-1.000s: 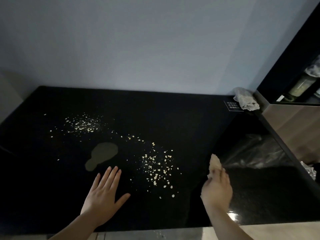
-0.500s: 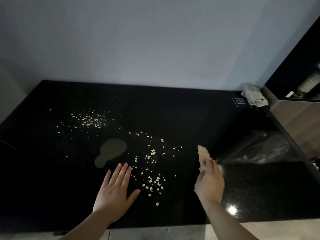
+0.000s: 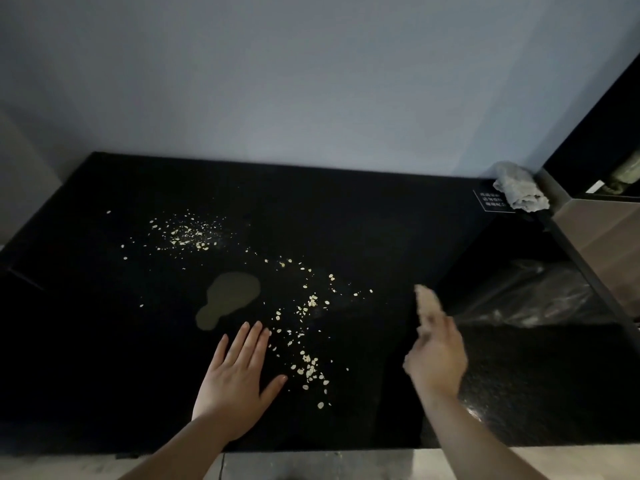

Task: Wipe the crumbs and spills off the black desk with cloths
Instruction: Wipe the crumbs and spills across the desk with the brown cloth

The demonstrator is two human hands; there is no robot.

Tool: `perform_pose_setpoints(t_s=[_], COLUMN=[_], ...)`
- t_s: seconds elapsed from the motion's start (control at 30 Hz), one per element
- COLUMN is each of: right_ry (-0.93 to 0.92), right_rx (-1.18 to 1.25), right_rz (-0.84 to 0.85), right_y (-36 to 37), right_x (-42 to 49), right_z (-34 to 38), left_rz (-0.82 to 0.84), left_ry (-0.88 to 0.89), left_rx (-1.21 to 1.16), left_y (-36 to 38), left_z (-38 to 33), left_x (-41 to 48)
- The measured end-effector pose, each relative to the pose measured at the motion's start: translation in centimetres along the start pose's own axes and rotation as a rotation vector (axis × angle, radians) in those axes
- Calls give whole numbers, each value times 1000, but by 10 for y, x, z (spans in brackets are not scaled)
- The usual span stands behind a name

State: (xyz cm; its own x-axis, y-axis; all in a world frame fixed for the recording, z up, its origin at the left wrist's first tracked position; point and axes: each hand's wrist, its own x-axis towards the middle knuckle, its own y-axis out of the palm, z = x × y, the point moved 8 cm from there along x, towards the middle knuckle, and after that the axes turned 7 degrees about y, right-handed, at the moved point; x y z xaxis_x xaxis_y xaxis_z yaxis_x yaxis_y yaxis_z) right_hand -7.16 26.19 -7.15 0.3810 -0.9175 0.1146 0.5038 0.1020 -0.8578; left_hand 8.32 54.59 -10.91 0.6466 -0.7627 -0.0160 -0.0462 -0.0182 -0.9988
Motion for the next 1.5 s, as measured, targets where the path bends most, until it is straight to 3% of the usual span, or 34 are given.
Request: perform_pose_setpoints(t_s=[0.07,0.13,0.3,0.4,0.43,0.5,0.57,0.6,0.67,0.8,0.87,0.93,1.0,1.07,1.13,1.3,1.37,1.43,1.5], right_ry=[169,93,-626,-814,-801,-529,-188,-143,-289,-713,-767,-624,-327,-142,-154,-507,-580,-434,-175], right_rx=[-40,-45,83,107,182,210,50,-13,47,73,43,-1,-73,-117,-109,25,27,-3,-68], right_rz=[-7,37,376,447,414,312,147,99,116,447,445,310,178,91,74,265,248,183,72], right_y=[5,25,70,61,55,45,32,31,37,59,52,38,19,2,2,36,34,25,12], right_x=[19,32,-45,-51,-35,13,40,36,6,-91,-93,-58,-18,-3,-14,-111,-124,-100,-74], right_z=[0,28,135,141,132,90,48,45,71,119,111,83,38,7,9,85,97,79,44], left_rz=[0,-14,-39,-29,-25,-16,-11,-11,-6,2,24,47,86,129,138,123,50,21,92], left_ry=[0,1,3,-2,-4,-4,-4,-4,-7,-15,-18,-18,-21,-27,-19,-33,-23,2,-17], left_rx=[4,8,23,22,18,16,18,17,10,13,13,18,19,-7,-13,-80,-117,-91,-82], left_y=[-2,-2,-2,-3,-4,-2,-2,-2,-3,-5,-5,-4,-1,3,3,-3,-10,-15,-10], left_z=[-1,-1,0,-1,-1,0,0,-1,0,-1,0,0,1,1,-2,-2,6,21,45], left_x=[-1,-1,0,0,0,0,-1,-1,-1,0,0,0,0,0,0,0,-3,-11,-22])
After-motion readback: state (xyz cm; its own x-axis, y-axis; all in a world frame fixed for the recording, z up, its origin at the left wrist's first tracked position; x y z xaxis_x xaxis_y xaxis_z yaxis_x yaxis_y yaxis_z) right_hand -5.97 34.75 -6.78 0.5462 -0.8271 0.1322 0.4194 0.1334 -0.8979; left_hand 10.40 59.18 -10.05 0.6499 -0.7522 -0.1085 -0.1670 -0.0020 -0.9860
